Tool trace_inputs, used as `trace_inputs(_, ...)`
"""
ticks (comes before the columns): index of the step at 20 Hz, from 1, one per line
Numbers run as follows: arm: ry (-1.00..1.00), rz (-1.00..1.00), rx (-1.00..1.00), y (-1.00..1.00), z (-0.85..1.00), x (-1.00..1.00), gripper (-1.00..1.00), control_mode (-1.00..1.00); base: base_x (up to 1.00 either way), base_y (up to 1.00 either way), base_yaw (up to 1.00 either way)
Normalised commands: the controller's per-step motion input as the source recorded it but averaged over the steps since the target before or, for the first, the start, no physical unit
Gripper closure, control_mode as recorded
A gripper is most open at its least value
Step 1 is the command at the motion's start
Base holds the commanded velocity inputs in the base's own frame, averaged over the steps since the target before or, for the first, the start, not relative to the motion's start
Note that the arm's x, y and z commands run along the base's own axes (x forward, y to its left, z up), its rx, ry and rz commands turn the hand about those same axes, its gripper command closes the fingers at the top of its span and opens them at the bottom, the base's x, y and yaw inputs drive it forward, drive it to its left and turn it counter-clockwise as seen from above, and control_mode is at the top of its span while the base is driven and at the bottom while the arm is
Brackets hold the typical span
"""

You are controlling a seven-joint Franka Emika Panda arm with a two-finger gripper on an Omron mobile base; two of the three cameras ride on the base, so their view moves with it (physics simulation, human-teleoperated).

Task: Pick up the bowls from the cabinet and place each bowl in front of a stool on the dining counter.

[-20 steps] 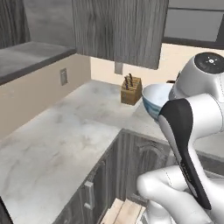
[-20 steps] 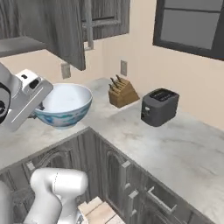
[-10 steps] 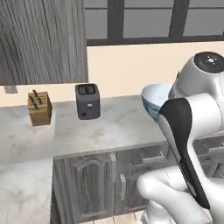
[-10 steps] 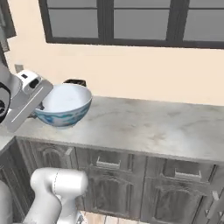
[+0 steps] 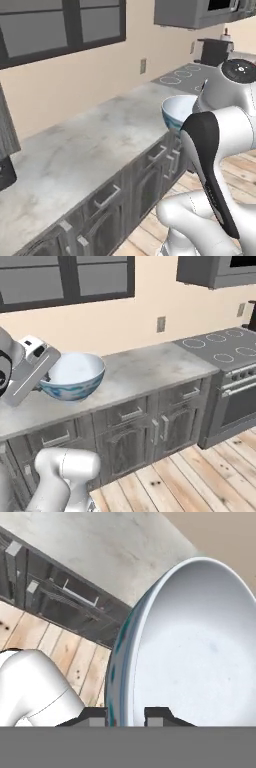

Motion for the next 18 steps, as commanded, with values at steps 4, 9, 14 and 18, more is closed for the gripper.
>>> trace_inputs(4, 0.0, 0.0, 0.0, 0.0, 0.0, 0.0, 1.0, 1.0, 0.0, -0.23, -0.98)
trace_inputs(9, 0.0, 0.0, 0.0, 0.0, 0.0, 0.0, 1.0, 1.0, 0.0, -0.24, -0.97)
trace_inputs(14, 0.0, 0.0, 0.0, 0.0, 0.0, 0.0, 1.0, 1.0, 0.0, -0.42, -0.92)
trace_inputs(18, 0.0, 0.0, 0.0, 0.0, 0.0, 0.0, 1.0, 1.0, 0.0, -0.38, -0.91)
